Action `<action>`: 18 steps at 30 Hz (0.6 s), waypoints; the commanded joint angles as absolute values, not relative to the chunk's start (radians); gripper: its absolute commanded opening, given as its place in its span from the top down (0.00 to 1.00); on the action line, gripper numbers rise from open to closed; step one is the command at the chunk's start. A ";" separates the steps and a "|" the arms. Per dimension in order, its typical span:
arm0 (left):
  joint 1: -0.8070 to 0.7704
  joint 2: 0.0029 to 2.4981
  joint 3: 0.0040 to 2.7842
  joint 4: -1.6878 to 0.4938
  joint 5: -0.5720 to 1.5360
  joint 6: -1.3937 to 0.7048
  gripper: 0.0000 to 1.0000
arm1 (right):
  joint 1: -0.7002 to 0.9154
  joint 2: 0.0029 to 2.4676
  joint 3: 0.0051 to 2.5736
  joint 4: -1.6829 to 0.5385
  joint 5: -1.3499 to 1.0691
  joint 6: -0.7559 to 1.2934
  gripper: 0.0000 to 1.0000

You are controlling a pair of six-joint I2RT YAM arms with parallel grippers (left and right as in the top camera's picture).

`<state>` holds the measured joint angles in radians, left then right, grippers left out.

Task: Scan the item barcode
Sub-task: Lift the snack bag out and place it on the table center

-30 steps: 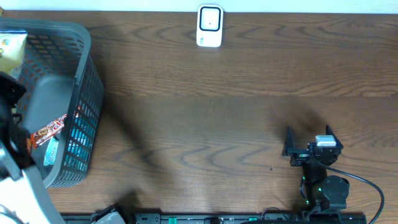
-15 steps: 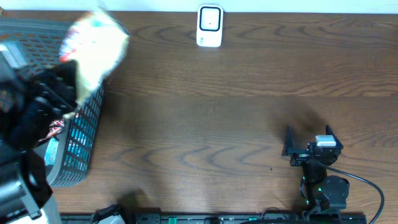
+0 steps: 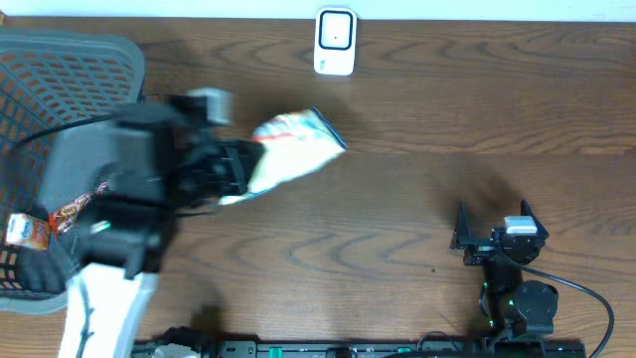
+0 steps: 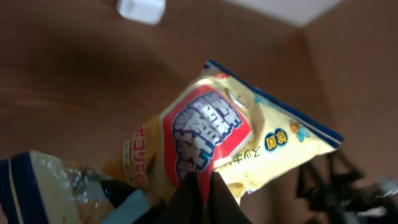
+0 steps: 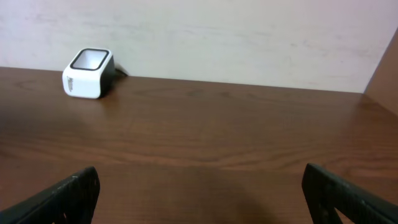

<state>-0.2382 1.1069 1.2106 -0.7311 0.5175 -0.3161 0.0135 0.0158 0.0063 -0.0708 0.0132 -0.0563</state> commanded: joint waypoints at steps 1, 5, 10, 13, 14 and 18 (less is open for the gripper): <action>-0.392 1.171 1.139 -0.641 0.364 -0.305 0.93 | 0.021 0.015 0.006 -0.075 0.008 -0.065 0.01; -0.582 1.322 1.041 -0.444 0.192 -0.305 0.93 | 0.021 0.015 0.006 -0.075 0.008 -0.065 0.01; -0.735 1.551 1.023 -0.263 -0.027 -0.312 0.93 | 0.021 0.015 0.006 -0.075 0.008 -0.065 0.01; -0.806 1.701 1.023 -0.119 -0.125 -0.318 0.93 | 0.021 0.015 0.006 -0.075 0.008 -0.065 0.01; -0.818 1.724 1.023 -0.094 -0.152 -0.333 0.93 | 0.021 0.015 0.006 -0.075 0.009 -0.065 0.01; -0.834 1.758 1.023 -0.042 -0.204 -0.380 0.93 | 0.021 0.015 0.006 -0.075 0.008 -0.065 0.01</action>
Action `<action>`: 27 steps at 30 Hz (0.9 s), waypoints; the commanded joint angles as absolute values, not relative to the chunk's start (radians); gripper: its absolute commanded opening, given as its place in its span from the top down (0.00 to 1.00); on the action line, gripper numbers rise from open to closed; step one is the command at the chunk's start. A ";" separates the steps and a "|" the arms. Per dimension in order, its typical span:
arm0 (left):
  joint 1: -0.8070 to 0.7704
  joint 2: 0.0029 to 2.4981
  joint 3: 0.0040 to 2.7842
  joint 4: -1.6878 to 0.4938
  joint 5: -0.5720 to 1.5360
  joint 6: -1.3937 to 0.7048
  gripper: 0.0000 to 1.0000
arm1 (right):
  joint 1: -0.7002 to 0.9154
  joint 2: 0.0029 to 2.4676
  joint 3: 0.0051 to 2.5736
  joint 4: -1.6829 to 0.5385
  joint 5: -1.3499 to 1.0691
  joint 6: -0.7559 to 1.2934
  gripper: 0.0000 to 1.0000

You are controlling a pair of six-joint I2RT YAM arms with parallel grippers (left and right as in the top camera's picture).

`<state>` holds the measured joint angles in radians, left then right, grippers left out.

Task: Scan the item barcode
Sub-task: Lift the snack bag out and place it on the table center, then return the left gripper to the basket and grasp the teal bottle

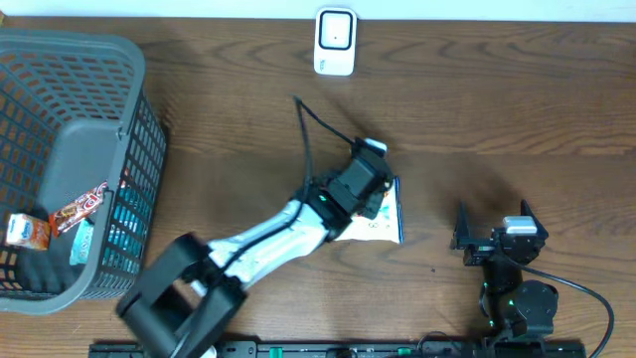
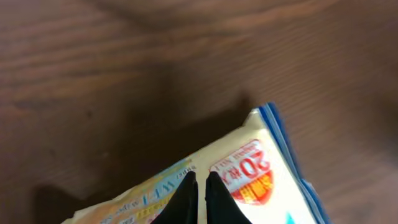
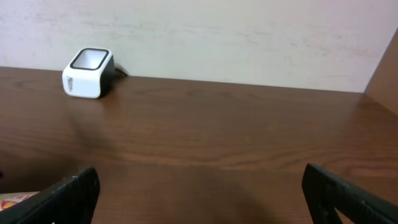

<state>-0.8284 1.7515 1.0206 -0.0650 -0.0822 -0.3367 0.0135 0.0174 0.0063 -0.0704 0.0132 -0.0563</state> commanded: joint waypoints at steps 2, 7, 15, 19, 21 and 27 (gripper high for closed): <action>-0.834 1.750 1.023 -0.040 -0.205 -0.379 0.93 | 0.021 0.015 0.006 -0.075 0.008 -0.065 0.01; -0.831 1.695 1.024 -0.053 -0.248 -0.350 0.70 | 0.021 0.015 0.006 -0.075 0.008 -0.065 0.01; -0.720 1.437 1.128 -0.260 -0.380 -0.303 0.04 | 0.021 0.015 0.006 -0.075 0.008 -0.065 0.01; -0.540 1.289 1.246 -0.443 -0.375 -0.305 0.02 | 0.021 0.015 0.006 -0.075 0.008 -0.065 0.01; -0.435 1.235 1.313 -0.530 -0.375 -0.313 0.02 | 0.021 0.015 0.006 -0.075 0.008 -0.065 0.01; -0.098 1.152 1.470 -0.731 -0.375 -0.409 0.01 | 0.021 0.015 0.006 -0.075 0.009 -0.065 0.01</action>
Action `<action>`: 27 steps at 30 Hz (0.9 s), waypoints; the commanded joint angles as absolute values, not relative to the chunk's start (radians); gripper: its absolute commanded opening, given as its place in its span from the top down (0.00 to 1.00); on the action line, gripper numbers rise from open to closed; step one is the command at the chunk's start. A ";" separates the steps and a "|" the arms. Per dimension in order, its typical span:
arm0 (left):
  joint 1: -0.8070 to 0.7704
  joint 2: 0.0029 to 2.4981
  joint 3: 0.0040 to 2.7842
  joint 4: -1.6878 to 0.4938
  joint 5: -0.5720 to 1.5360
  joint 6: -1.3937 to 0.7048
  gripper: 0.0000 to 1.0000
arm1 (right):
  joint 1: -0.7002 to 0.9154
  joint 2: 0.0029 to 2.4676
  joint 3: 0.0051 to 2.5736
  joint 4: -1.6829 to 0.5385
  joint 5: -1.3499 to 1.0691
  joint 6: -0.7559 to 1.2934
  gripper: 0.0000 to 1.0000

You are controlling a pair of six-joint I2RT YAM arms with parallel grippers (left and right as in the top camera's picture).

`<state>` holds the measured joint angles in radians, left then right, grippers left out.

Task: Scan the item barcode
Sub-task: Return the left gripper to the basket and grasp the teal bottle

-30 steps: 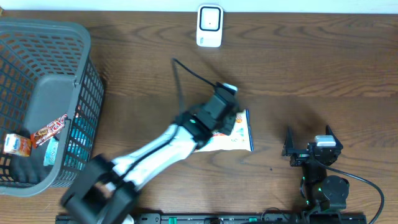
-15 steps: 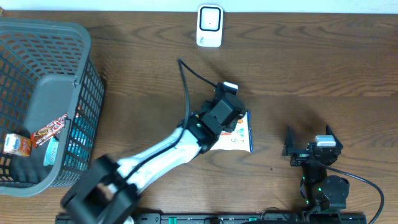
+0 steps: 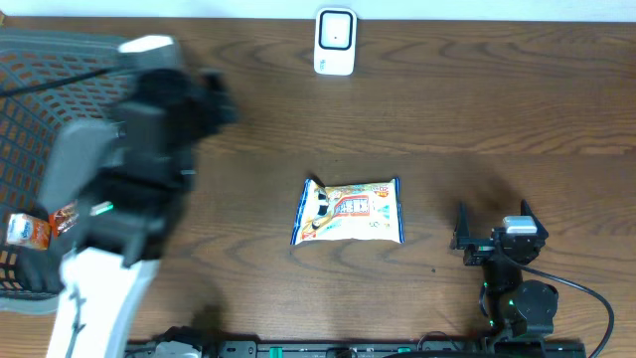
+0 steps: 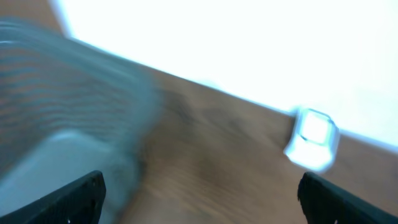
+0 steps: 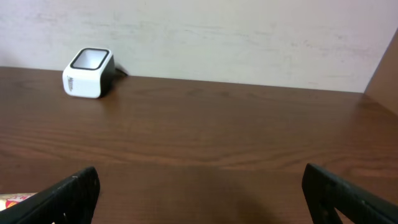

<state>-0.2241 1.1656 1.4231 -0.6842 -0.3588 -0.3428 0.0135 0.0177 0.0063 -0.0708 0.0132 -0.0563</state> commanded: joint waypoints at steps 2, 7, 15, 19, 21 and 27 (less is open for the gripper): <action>0.030 1.148 1.476 -0.788 -0.371 -0.502 0.01 | 0.021 0.015 0.006 -0.075 0.008 -0.065 0.01; 0.362 1.229 1.476 -0.965 -0.111 -0.607 0.01 | 0.021 0.015 0.006 -0.075 0.008 -0.065 0.01; 0.563 1.438 1.465 -1.018 0.127 -0.275 0.01 | 0.021 0.015 0.006 -0.075 0.008 -0.065 0.01; 0.559 1.511 1.412 -1.016 0.166 -0.078 0.01 | 0.021 0.015 0.006 -0.075 0.008 -0.065 0.01; 0.559 1.539 1.375 -1.005 0.176 -0.052 0.01 | 0.021 0.015 0.006 -0.075 0.009 -0.065 0.01; 0.559 1.588 1.228 -0.932 0.171 -0.010 0.02 | 0.021 0.015 0.006 -0.075 0.008 -0.065 0.01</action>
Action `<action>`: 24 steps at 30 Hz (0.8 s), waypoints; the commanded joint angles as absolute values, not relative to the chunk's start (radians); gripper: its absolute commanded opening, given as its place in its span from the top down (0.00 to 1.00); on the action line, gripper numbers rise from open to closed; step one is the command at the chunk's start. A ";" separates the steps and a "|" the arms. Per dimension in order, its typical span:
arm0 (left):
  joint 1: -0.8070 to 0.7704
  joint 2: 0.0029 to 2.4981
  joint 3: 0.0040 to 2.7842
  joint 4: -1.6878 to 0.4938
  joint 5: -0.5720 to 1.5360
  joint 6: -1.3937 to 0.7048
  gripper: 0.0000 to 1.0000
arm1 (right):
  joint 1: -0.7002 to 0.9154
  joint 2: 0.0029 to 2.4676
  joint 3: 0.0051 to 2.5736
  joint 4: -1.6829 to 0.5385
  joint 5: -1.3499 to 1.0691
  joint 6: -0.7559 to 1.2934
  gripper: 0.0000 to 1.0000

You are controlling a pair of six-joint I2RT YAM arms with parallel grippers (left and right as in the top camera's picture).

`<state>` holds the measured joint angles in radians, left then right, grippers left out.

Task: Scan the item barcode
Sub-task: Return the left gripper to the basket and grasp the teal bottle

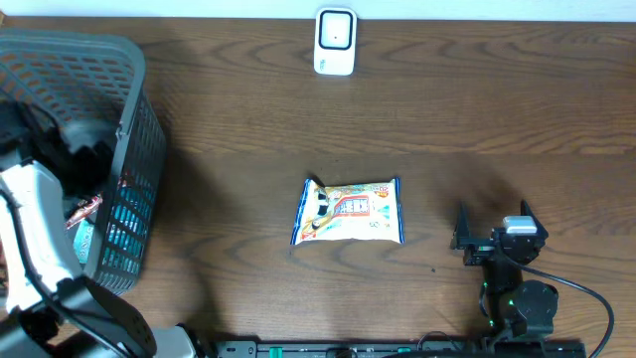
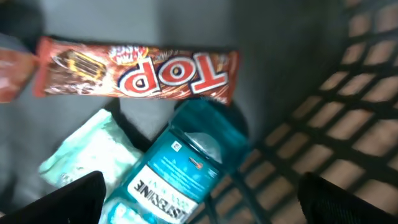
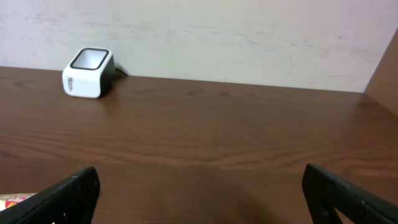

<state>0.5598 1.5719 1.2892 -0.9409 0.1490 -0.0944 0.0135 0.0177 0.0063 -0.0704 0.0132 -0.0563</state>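
My left gripper (image 2: 200,186) is open inside the grey mesh basket (image 1: 129,60), low over its contents. Under it lie a teal mouthwash bottle (image 2: 180,168), a brown chocolate bar (image 2: 137,76) and a pale green pack (image 2: 81,155). Nothing is between the fingers. A yellow snack bag (image 1: 350,212) lies flat at the table's middle. The white barcode scanner (image 1: 335,42) stands at the far edge, also in the right wrist view as the scanner (image 3: 89,73). My right gripper (image 1: 494,239) rests open at the near right, holding nothing.
The basket fills the table's left end, and its mesh wall (image 2: 348,106) rises close on the right of my left gripper. A small orange packet (image 1: 25,231) lies in the basket's near corner. The wall (image 3: 249,37) runs right behind the scanner.
My left arm was raised beside the basket, its camera looking across to the scanner. Now it reaches down inside the basket over the items, still open. The snack bag and right arm have not moved.
My left gripper first held the snack bag in the air left of centre. Then it had the bag down on the table's middle. Later the bag lay free there and the open gripper was back by the basket. Now that gripper is inside the basket.
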 commanded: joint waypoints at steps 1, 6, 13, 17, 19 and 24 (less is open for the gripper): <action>0.559 1.588 1.204 -0.922 0.171 -0.004 0.02 | 0.021 0.015 0.006 -0.075 0.009 -0.065 0.01; 0.559 1.588 1.091 -0.878 0.171 0.005 0.02 | 0.021 0.015 0.006 -0.075 0.008 -0.065 0.01; 0.559 1.588 1.049 -0.865 0.151 0.004 0.03 | 0.021 0.015 0.006 -0.075 0.009 -0.065 0.01; 0.559 1.588 1.048 -0.881 0.146 0.003 0.06 | 0.021 0.015 0.006 -0.075 0.008 -0.065 0.01; 0.559 1.590 1.043 -0.885 0.146 0.003 0.07 | 0.021 0.015 0.006 -0.075 0.008 -0.065 0.01; 0.559 1.629 1.009 -0.884 0.145 -0.047 0.11 | 0.021 0.015 0.006 -0.075 0.008 -0.065 0.01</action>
<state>0.5652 1.5879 1.0538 -0.8673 0.1501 -0.0261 0.0135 0.0177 0.0063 -0.0708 0.0132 -0.0563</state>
